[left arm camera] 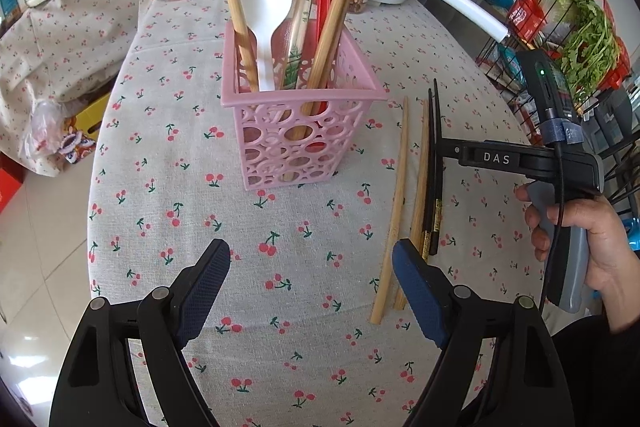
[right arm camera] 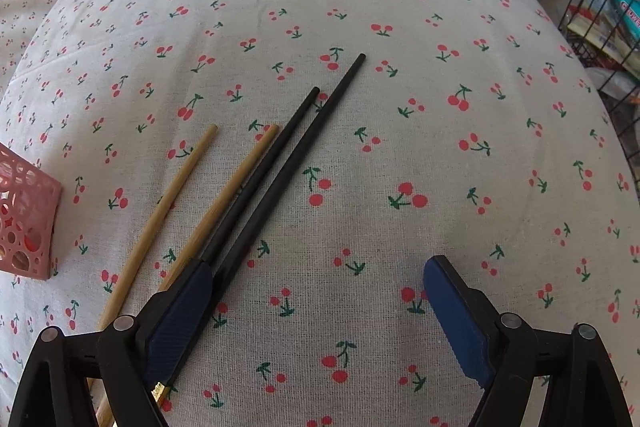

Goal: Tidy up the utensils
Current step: 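Move the right gripper onto a black chopstick and close it, then grasp a wooden chopstick with the left gripper while the right lifts the black chopstick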

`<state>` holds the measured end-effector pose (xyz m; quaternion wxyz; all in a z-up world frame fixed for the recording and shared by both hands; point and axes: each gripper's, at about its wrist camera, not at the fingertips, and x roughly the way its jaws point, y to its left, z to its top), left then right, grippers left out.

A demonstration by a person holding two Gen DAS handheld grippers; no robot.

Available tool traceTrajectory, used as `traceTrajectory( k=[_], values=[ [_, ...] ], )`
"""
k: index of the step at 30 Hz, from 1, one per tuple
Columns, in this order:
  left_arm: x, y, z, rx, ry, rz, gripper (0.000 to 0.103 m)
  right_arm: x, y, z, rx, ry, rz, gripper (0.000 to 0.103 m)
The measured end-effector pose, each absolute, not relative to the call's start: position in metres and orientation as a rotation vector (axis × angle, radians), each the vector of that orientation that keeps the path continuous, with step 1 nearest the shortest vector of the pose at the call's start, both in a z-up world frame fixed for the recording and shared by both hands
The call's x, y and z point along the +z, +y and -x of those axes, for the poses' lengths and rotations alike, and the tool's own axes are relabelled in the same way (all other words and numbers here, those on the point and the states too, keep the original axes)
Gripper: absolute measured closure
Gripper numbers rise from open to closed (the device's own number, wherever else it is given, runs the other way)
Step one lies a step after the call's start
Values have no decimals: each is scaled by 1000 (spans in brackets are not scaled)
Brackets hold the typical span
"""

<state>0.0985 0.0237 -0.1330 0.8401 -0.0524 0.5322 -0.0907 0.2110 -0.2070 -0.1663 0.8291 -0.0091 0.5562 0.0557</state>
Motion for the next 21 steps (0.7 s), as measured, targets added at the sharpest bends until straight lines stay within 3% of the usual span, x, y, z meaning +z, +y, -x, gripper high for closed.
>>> traceTrajectory(
  k=[8, 11, 14, 16, 20, 21],
  values=[
    [-135, 6, -97, -208, 1123, 74, 18, -169, -197, -216, 91, 1197, 93, 14],
    [-133, -5, -95, -237, 1111, 46, 18, -165, -207, -216, 86, 1199, 81, 31],
    [-134, -22, -95, -257, 1104, -8, 18, -160, -221, -217, 86, 1196, 75, 59],
    [-135, -35, -96, -263, 1101, -26, 18, -158, -231, -218, 91, 1204, 67, 89],
    [-130, -60, -102, -300, 1081, -16, 20, -156, -260, -220, 94, 1246, -45, 99],
    [-128, -68, -104, -307, 1073, -22, 26, -155, -266, -220, 89, 1248, -65, 99]
  ],
)
